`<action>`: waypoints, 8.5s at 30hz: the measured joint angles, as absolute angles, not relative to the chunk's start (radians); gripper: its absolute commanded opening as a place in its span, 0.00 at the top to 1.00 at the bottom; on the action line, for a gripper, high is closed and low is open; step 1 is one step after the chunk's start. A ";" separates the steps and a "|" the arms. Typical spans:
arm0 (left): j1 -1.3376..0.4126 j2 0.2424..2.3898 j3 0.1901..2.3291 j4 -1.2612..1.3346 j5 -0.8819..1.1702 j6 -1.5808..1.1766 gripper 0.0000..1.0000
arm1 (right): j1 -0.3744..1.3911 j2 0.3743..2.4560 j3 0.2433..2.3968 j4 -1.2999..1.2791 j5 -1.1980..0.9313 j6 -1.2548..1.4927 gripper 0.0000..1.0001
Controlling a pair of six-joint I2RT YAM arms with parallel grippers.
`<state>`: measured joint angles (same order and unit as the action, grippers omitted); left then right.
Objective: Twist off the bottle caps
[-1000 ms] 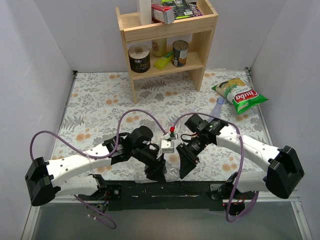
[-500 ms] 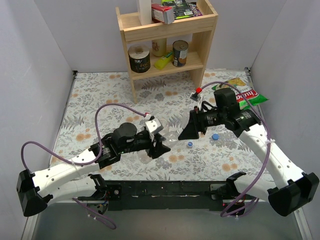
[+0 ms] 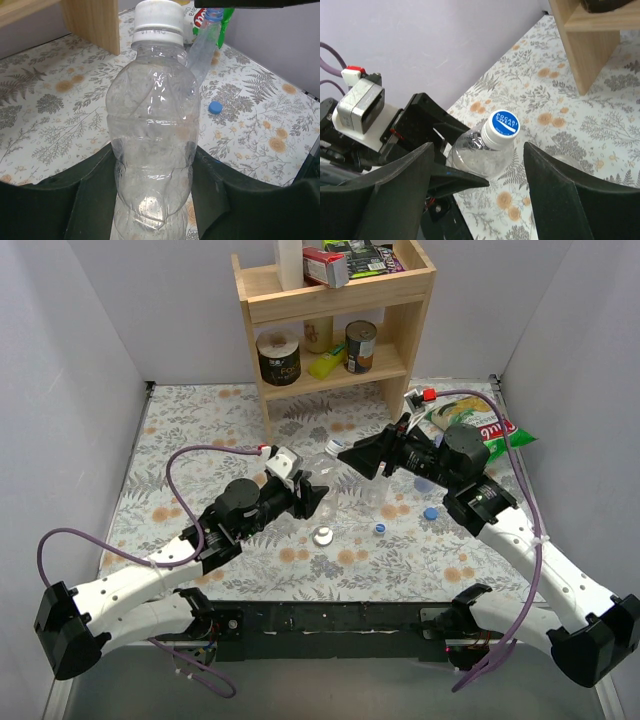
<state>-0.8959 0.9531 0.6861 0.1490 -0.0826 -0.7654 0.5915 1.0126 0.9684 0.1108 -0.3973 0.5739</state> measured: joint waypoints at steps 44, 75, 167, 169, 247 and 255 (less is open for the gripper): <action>-0.840 0.937 0.648 0.219 -0.014 -0.840 0.70 | 0.653 1.230 1.005 0.305 -0.336 0.684 0.99; -0.598 1.019 0.625 0.484 0.929 -1.071 0.71 | 0.654 1.200 1.013 0.479 -0.828 0.472 0.99; -0.699 0.941 0.687 0.269 0.854 -0.894 0.69 | 0.682 1.213 1.186 0.213 -1.014 0.316 0.67; -0.699 0.941 0.687 0.261 0.854 -0.889 0.69 | 0.681 1.213 1.195 0.181 -1.014 0.294 0.50; -0.745 1.042 0.738 0.067 0.265 -0.814 0.69 | 0.750 1.239 1.185 -0.053 -0.304 0.419 0.37; -0.750 1.043 0.746 0.066 0.275 -0.807 0.69 | 0.753 1.246 1.189 -0.047 -0.293 0.414 0.56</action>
